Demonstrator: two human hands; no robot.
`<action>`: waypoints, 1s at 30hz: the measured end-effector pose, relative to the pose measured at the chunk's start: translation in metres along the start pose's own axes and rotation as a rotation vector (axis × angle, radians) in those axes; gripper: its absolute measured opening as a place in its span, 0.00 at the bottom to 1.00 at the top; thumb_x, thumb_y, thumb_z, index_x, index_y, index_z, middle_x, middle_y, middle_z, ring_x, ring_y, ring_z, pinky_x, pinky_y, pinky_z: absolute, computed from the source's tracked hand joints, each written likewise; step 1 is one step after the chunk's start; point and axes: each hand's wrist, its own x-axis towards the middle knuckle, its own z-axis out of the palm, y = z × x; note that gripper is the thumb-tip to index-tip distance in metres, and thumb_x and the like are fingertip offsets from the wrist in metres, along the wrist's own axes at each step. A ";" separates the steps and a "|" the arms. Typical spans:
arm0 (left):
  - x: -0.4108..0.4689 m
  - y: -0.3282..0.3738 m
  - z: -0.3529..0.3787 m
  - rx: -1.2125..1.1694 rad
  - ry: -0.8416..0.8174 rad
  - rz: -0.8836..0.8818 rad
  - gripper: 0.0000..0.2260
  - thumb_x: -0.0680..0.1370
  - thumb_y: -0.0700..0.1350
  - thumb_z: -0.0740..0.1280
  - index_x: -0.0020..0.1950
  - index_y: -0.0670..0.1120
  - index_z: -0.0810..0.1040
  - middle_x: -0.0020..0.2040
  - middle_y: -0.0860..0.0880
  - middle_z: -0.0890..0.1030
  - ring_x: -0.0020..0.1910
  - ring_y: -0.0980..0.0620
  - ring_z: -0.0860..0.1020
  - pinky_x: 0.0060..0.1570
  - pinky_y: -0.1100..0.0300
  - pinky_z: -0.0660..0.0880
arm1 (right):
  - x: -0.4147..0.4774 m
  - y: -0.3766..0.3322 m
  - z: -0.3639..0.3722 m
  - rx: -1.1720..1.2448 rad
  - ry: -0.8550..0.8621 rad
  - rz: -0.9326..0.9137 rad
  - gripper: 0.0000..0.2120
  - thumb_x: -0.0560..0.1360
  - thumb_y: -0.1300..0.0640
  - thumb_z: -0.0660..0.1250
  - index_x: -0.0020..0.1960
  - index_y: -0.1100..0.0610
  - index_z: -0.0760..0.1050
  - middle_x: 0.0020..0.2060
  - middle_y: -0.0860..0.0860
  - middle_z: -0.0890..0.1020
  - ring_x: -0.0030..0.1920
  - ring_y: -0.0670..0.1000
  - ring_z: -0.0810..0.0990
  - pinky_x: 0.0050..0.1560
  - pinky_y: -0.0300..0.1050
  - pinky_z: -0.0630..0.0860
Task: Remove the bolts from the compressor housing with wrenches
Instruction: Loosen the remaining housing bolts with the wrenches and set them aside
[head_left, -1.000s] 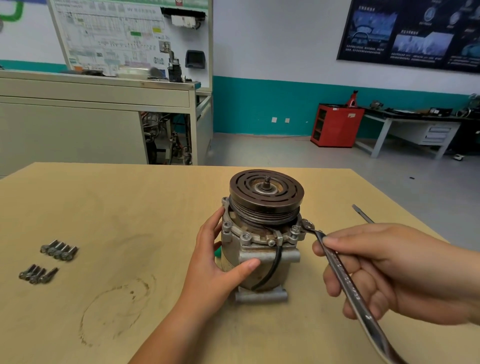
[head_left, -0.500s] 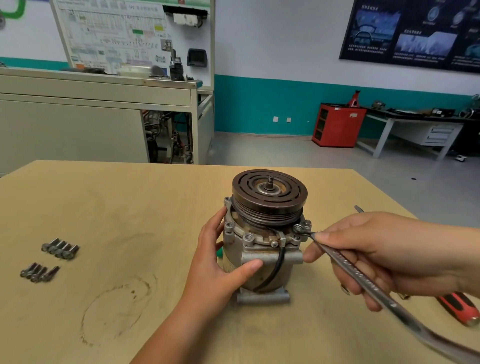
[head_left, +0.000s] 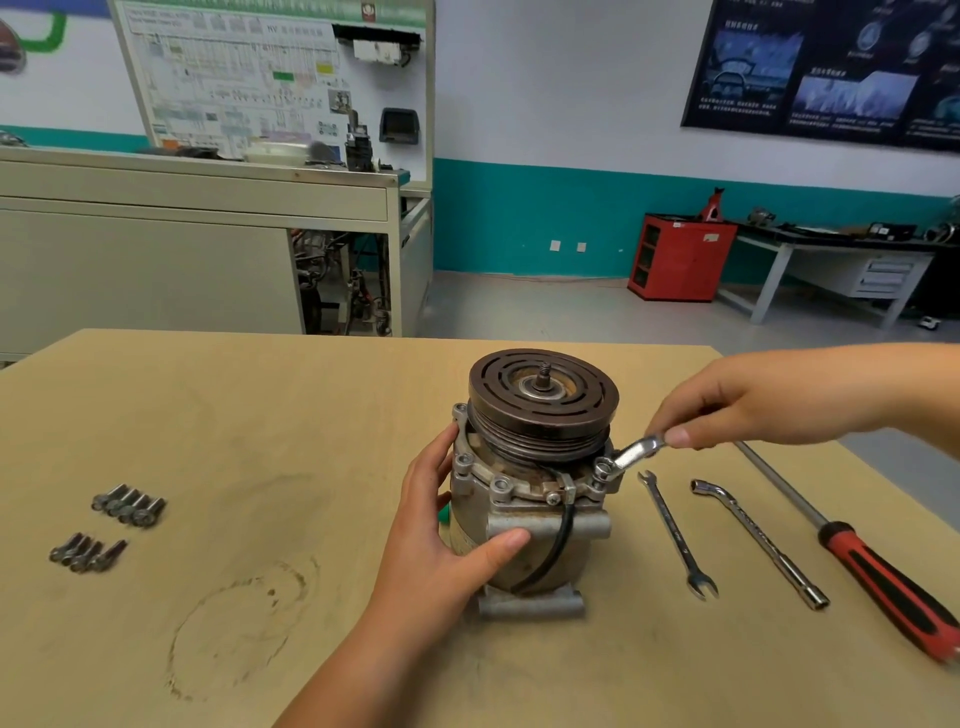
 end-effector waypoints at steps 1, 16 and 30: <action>0.000 0.000 0.000 -0.002 -0.001 0.001 0.38 0.61 0.64 0.74 0.66 0.75 0.59 0.70 0.64 0.67 0.69 0.64 0.66 0.65 0.65 0.66 | -0.003 0.001 -0.004 -0.008 -0.043 0.007 0.08 0.75 0.42 0.60 0.46 0.32 0.77 0.39 0.34 0.79 0.43 0.35 0.76 0.45 0.35 0.73; 0.000 0.000 0.001 0.002 0.008 0.030 0.37 0.63 0.61 0.73 0.68 0.70 0.61 0.70 0.62 0.68 0.69 0.62 0.67 0.65 0.67 0.67 | -0.041 -0.050 0.067 1.293 -0.105 -0.005 0.12 0.63 0.56 0.66 0.42 0.63 0.75 0.30 0.64 0.81 0.25 0.58 0.81 0.23 0.42 0.77; 0.000 0.002 0.000 0.008 0.005 0.010 0.36 0.61 0.63 0.73 0.64 0.78 0.59 0.69 0.64 0.68 0.68 0.65 0.67 0.61 0.74 0.66 | -0.024 -0.027 0.027 0.477 -0.249 0.107 0.18 0.73 0.42 0.59 0.43 0.57 0.75 0.23 0.50 0.76 0.22 0.48 0.75 0.29 0.38 0.74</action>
